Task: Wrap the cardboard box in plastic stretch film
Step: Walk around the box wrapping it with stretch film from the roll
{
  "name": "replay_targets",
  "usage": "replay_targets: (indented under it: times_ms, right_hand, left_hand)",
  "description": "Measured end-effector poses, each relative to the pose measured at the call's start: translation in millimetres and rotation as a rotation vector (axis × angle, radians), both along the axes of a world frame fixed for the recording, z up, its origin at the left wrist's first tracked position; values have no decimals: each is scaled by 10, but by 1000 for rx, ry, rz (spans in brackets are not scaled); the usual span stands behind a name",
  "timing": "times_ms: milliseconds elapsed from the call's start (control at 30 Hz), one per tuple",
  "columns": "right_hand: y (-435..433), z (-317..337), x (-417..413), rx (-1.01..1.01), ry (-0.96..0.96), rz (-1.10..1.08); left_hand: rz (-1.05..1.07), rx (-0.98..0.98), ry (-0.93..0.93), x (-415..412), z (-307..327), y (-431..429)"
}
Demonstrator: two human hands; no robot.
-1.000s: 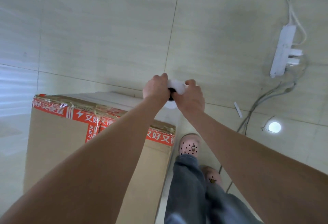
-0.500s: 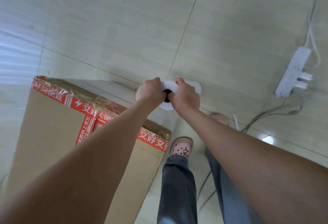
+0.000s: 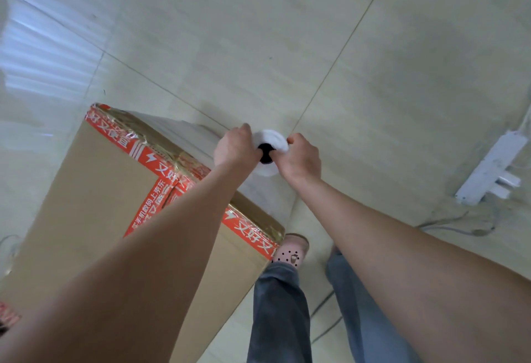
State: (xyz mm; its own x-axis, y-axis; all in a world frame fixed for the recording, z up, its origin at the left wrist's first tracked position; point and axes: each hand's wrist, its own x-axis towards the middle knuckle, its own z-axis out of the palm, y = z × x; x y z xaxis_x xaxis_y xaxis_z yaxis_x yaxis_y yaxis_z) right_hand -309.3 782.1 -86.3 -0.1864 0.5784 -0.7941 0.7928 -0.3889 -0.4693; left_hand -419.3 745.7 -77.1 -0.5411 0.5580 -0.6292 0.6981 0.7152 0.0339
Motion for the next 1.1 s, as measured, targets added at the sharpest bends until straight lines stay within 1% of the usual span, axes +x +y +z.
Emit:
replay_targets:
  times_ms: [67,167,233,300,333,467,600,700,833,933,1033,1100]
  right_hand:
    - [14,11,-1,61,-6,44]
    - [95,25,-34,185,-16,229]
    - [167,26,-104,261,19,375]
    - [206,7,-189,289,67,470]
    - [203,-3,-229,267,72,466]
    - [174,-75,-286,55,29,289]
    - [226,-89,-412,41,65,167]
    - [254,-81,-569,44,65,147]
    - [269,-78,-744,64,44,200]
    - [255,-73,-814,90,25,251]
    - [306,-75,-891,122,13,294]
    - [352,-65,-941,156,2,341]
  left_hand:
    - [-106,46,8,53,5,59]
    - [-245,61,-5,110,2,110]
    - [-180,76,3,74,5,121]
    - [-44,98,18,-2,-9,99]
    - [29,108,22,-43,-15,80]
    - [276,153,-20,-174,-87,27]
    - [372,184,-57,-282,-189,39]
    - [330,183,-33,-389,-224,54]
    - [151,198,-37,-526,-229,51]
    - [80,204,-54,-633,-226,81]
    - [64,166,-51,-749,-203,189]
    - [92,147,-52,-807,-209,220]
